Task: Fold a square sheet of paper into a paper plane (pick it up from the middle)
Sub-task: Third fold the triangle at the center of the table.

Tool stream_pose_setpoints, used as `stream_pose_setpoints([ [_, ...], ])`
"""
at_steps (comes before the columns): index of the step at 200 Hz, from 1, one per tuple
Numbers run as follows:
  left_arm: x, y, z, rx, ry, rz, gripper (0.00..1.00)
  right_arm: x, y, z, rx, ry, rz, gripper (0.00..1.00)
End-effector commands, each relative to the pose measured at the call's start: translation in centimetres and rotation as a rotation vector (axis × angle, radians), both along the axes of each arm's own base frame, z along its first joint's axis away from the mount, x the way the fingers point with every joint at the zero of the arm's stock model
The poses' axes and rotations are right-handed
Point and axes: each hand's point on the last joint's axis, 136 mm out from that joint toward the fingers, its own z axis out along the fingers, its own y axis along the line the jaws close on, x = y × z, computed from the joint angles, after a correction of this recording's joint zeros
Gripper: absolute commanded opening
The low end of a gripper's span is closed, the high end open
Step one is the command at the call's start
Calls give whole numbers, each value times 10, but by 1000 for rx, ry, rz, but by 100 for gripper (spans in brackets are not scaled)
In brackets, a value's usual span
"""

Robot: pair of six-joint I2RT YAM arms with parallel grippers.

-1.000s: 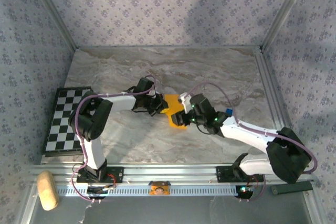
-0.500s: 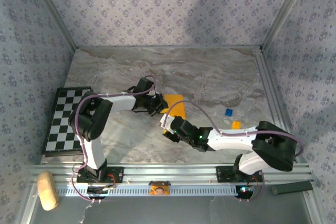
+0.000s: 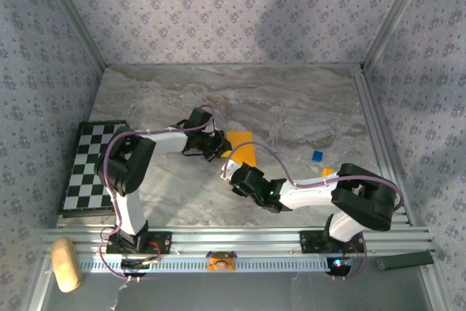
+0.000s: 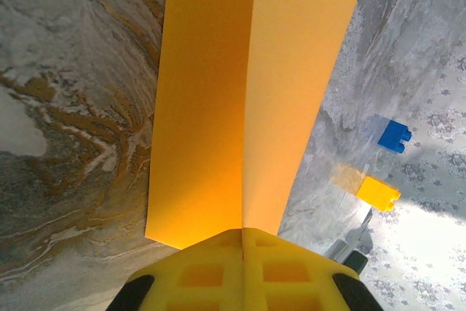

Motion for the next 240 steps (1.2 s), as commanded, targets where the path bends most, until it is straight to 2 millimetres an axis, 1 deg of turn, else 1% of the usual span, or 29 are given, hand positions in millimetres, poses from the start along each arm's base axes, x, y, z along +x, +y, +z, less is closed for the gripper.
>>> stream_pose_setpoints([
  [1, 1, 1, 11, -11, -22, -6, 2, 2, -2, -2, -2, -10, -20, 33],
  [19, 2, 1, 11, -11, -24, -6, 2, 2, -4, -3, -5, -6, -29, 32],
  [39, 2, 1, 11, -10, -24, -5, 2, 2, -5, -4, -3, -4, -35, 26],
  [74, 1, 1, 11, -10, -23, -6, 2, 3, -5, -5, 2, 9, -43, 18],
  [123, 1, 1, 11, -6, -25, -6, 2, 3, -9, -5, 5, 13, -62, 17],
  [149, 1, 1, 11, -5, -26, -6, 2, 5, -11, -5, 2, 7, -74, 23],
  [172, 2, 1, 12, -6, -26, -7, 2, 7, -12, -6, 0, 0, -83, 24],
  [209, 2, 1, 11, -4, -24, -8, 2, 7, -12, -6, 2, 2, -84, 19],
  [222, 2, 1, 11, -4, -23, -9, 2, 8, -12, -5, 8, 1, -87, 14],
  [240, 3, 1, 11, -2, -25, -6, 2, 7, -12, -6, 7, 5, -84, 12],
])
